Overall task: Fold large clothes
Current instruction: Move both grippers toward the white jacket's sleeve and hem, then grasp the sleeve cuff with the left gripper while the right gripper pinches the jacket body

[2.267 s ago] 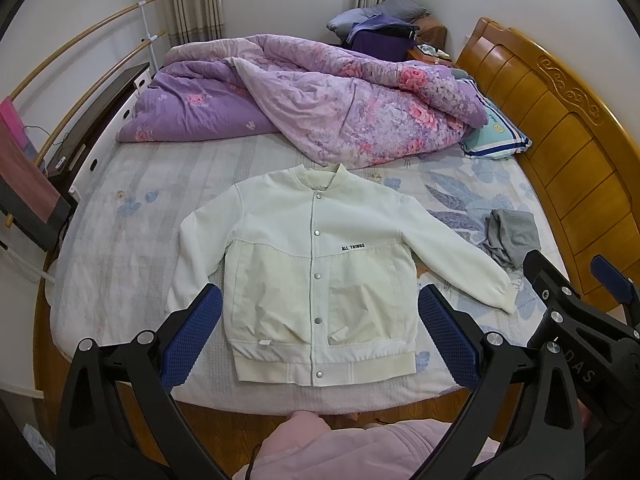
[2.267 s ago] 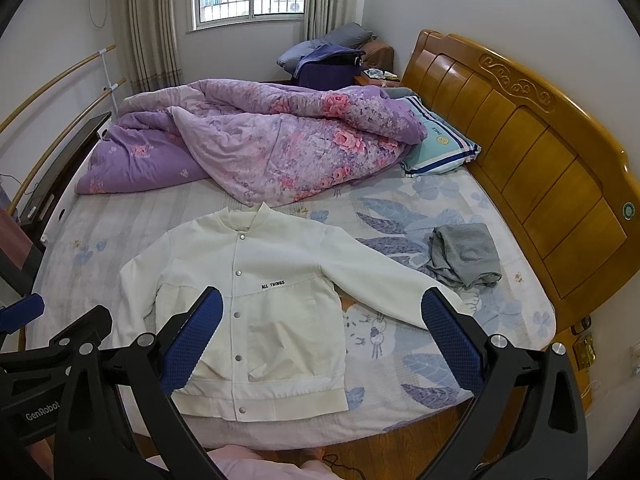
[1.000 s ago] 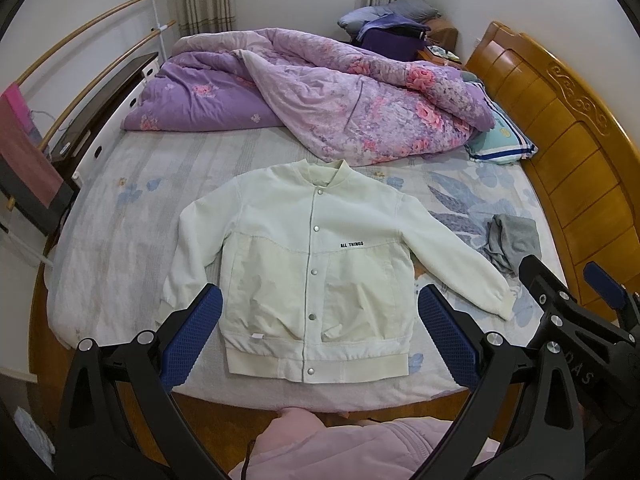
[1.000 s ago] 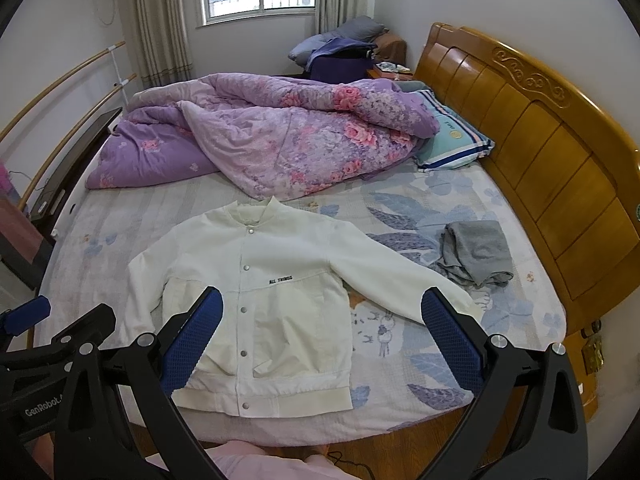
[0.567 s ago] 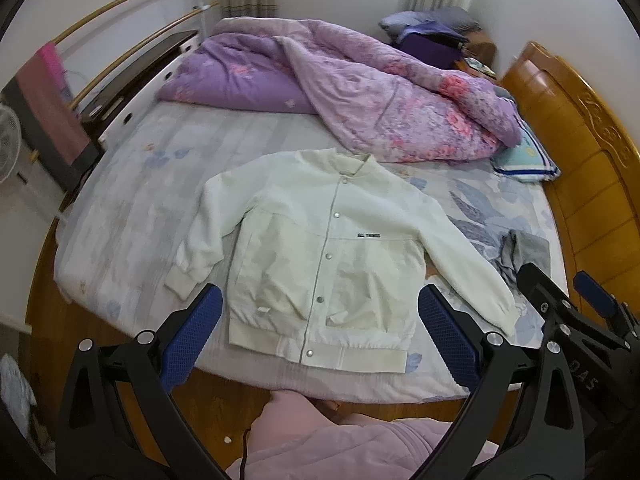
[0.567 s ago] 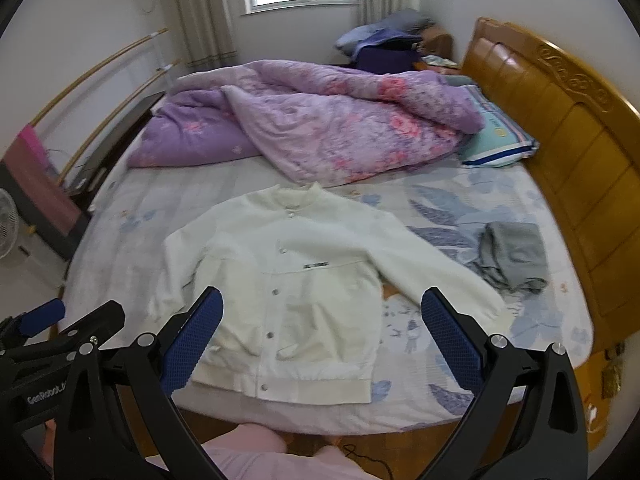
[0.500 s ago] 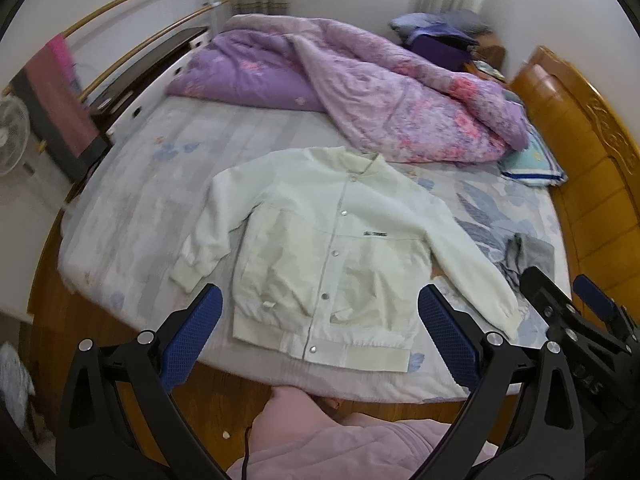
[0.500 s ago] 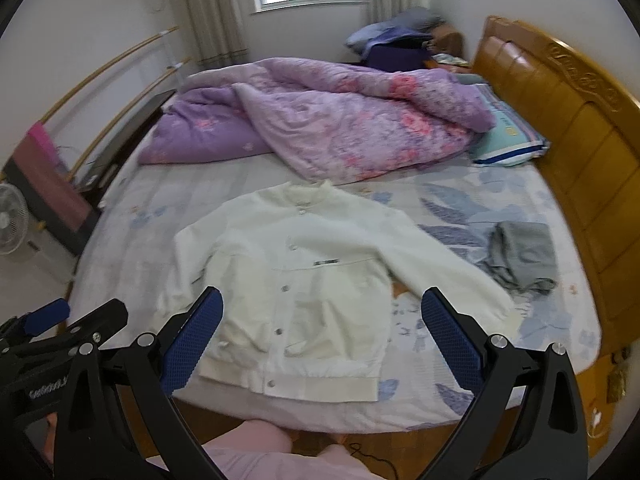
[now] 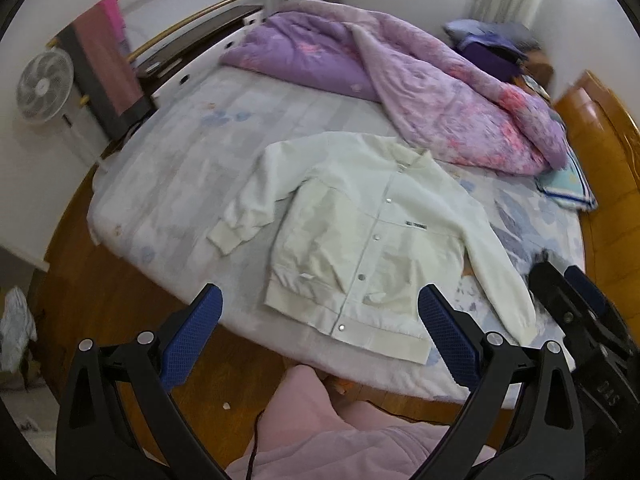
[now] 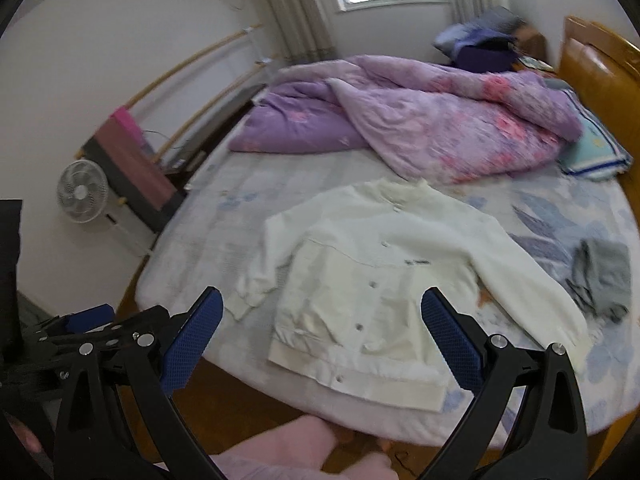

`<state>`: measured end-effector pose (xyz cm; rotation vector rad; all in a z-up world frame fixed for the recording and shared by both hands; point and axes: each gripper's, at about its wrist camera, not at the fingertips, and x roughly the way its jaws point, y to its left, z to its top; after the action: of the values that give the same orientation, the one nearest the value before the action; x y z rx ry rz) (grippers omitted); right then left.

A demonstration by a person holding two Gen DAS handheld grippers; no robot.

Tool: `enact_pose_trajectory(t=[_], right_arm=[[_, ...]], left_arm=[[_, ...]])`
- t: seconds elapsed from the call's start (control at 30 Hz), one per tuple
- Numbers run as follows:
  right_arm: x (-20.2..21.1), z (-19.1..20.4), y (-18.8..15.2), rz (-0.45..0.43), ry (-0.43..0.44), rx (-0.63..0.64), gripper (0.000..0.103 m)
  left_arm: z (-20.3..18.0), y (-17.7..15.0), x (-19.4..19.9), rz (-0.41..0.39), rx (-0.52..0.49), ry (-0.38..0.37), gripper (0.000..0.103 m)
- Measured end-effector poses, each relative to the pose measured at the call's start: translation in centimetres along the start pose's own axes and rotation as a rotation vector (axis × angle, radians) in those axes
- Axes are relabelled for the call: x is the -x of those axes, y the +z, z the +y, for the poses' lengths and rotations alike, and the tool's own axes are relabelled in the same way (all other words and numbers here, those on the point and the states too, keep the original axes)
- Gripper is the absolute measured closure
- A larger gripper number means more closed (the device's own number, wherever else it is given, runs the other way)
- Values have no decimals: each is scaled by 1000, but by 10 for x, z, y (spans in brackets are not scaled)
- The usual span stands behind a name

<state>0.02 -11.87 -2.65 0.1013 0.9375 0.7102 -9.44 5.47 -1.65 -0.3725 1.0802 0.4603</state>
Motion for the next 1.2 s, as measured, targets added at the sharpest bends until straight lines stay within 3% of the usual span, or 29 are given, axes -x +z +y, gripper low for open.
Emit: enact_pose_trajectory(t=[0.07, 0.23, 0.4, 0.57, 0.67, 0.8, 0.9, 0.97, 1.1, 1.2], right_arm=[[-7, 4, 2, -4, 50, -24, 7], [-28, 19, 9, -6, 15, -42, 7], [-66, 45, 10, 47, 79, -70, 7], [-119, 80, 18, 139, 100, -140, 7], [-152, 96, 23, 212, 34, -191, 7], [-187, 108, 27, 239, -32, -242, 7], [-212, 111, 32, 243, -79, -261, 14], [-225, 110, 34, 243, -91, -266, 14], [-262, 105, 40, 271, -159, -229, 15], [-285, 98, 44, 290, -178, -215, 15]], left_arm=[[16, 4, -3, -6, 36, 1, 5], [48, 17, -13, -45, 34, 22, 5], [95, 37, -39, -122, 26, 78, 5], [148, 70, -83, -85, 8, 89, 5], [184, 90, -119, -35, 14, 23, 5], [227, 109, -185, 61, 20, -36, 5], [246, 112, -241, 169, 6, -100, 5], [255, 108, -280, 264, 8, -101, 5], [279, 93, -363, 442, 149, -152, 5], [295, 78, -414, 520, 275, -169, 5]])
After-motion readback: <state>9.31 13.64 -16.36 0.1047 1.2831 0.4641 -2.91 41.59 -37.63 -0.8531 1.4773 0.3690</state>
